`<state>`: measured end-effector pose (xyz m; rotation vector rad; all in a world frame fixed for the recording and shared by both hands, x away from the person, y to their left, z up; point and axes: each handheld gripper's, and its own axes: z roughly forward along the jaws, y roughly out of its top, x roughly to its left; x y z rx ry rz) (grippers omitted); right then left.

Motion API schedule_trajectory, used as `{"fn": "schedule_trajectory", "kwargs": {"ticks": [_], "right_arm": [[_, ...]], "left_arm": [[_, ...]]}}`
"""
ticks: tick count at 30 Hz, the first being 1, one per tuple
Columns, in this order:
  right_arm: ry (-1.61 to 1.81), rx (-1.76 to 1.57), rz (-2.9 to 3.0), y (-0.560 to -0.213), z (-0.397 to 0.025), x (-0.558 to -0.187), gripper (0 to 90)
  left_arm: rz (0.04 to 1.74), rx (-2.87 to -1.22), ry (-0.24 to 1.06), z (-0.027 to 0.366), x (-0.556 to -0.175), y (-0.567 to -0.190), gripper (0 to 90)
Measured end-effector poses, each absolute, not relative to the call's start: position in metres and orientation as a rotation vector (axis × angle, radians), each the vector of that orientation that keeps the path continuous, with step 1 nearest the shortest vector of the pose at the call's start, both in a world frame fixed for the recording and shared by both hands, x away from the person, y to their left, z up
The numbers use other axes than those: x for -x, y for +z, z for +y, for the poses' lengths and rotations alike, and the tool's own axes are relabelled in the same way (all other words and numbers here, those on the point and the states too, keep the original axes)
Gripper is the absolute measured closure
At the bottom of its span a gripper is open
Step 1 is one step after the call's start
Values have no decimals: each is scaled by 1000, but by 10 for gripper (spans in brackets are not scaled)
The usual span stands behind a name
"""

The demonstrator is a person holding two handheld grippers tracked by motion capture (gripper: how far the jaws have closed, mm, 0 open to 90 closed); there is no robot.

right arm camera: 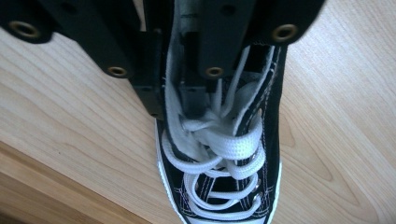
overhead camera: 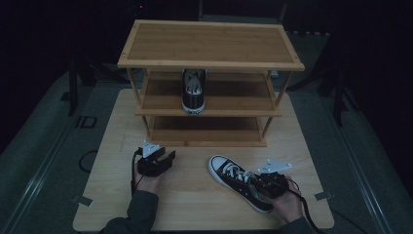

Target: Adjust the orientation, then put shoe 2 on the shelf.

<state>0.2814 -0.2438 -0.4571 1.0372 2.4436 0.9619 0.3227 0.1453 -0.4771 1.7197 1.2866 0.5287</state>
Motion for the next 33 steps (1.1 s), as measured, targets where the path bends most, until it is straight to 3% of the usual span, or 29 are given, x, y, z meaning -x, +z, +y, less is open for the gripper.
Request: {"fn": "schedule_trajectory", "kwargs": {"ticks": [3,23,33], "right_arm": [[952,-1032,2438,-455,-243,-281,880],[1128,-1223,2394,-453,-251,-278,882],[1259,-1231,2350,-435,-254,-271,881]], "left_arm": [[1293,-1715,529,146,-323,-477,533],[1322,-1689,544,156,-327,-478,533],[1336,-1671,545,159,-327,-478,533]]}}
